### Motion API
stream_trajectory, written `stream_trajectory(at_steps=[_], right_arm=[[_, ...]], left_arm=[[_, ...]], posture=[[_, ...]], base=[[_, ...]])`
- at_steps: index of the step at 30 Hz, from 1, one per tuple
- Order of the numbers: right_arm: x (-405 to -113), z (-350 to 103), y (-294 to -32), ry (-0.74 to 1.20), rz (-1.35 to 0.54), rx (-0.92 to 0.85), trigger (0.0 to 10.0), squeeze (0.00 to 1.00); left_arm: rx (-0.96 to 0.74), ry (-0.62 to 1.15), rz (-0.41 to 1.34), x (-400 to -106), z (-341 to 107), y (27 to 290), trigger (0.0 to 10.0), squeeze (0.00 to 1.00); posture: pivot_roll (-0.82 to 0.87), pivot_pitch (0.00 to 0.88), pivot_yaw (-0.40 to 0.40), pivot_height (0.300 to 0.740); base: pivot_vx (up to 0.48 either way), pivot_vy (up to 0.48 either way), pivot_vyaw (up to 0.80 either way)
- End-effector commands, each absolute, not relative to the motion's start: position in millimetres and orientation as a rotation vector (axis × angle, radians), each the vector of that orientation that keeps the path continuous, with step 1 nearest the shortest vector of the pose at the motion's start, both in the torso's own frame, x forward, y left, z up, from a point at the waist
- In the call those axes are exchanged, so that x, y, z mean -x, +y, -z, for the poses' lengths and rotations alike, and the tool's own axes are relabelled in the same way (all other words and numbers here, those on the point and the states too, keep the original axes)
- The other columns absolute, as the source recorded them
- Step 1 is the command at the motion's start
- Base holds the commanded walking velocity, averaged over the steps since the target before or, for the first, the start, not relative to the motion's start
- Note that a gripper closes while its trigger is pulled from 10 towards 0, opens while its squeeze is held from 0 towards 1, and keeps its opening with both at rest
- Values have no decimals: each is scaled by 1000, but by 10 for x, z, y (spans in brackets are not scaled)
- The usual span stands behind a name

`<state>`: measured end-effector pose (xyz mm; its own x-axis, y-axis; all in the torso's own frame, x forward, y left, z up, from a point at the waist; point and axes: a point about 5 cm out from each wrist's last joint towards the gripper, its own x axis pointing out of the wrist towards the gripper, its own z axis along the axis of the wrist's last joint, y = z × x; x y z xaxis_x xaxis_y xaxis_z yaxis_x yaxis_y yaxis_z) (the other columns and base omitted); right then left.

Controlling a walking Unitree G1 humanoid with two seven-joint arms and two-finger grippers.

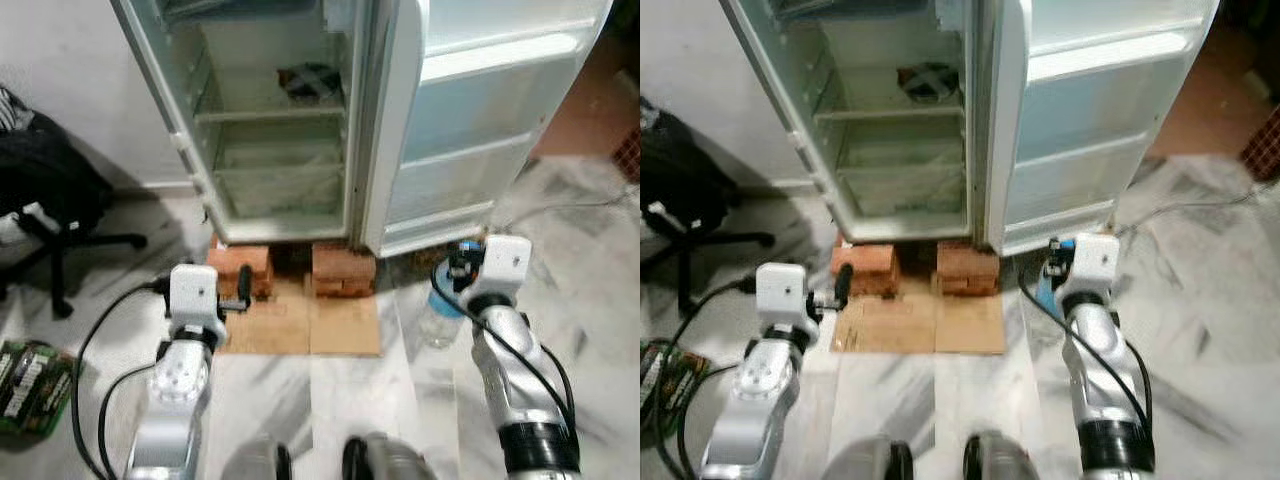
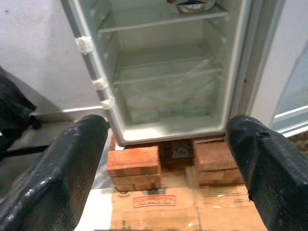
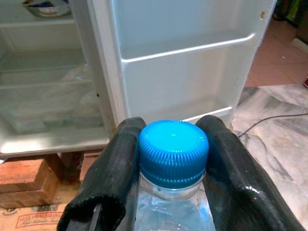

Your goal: Restocking fridge

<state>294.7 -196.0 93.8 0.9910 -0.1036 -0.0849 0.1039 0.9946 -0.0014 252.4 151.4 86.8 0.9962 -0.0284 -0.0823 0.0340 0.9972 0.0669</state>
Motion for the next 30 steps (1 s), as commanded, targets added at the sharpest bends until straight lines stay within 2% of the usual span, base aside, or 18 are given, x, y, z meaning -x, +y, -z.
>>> stream_trajectory(at_steps=[1, 7, 12, 30], right_arm=[[-2992, -1034, -1932, 31, 93, -23, 10000, 0], [-3020, -1056, -1927, 24, 91, -26, 10000, 0], [-3019, -1056, -1930, 23, 95, -25, 10000, 0], [-3035, -1079, -1902, 5, 79, -32, 10000, 0]], left_arm=[[-79, 91, 13, -2515, -863, 1591, 10000, 0], [-75, 89, 20, -2518, -867, 1590, 10000, 0], [-70, 88, 25, -2519, -868, 1586, 10000, 0], [-68, 87, 26, -2534, -871, 1574, 10000, 0]], posture=[[5, 149, 35, 740], [5, 147, 38, 740], [4, 147, 39, 740], [4, 147, 39, 740]], base=[[289, 0, 0], [297, 0, 0], [317, 0, -678], [329, 0, 0]])
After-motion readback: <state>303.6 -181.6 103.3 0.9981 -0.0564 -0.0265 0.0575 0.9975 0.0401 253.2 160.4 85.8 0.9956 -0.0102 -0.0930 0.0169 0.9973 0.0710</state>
